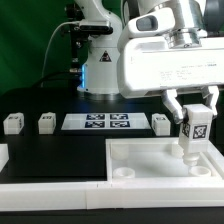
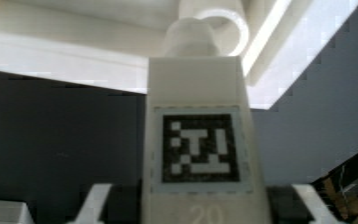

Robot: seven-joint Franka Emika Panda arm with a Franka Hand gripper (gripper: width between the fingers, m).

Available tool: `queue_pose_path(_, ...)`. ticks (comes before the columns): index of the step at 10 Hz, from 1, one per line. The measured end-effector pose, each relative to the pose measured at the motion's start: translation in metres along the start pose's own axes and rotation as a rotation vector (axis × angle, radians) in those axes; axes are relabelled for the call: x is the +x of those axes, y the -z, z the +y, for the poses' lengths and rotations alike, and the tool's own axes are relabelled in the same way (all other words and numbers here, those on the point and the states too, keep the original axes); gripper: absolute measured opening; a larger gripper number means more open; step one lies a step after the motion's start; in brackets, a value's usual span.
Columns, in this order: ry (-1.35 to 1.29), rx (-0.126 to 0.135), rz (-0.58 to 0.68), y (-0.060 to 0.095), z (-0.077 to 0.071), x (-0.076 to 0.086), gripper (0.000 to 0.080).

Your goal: Assemble one leg

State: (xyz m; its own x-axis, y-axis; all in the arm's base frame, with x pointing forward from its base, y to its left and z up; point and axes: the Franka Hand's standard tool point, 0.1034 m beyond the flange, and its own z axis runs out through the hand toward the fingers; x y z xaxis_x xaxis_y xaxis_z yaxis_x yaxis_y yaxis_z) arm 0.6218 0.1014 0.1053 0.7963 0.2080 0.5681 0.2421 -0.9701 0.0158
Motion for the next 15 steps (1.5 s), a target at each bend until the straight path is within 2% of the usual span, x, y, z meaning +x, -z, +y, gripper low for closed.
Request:
queue_pose_path(4,0.003,-0.006,0.023,-0.001,0.002,0.0,0.0293)
queue_pose_path(15,0.006,0.004,0.035,-0.013,-0.007,0.004,0.0293)
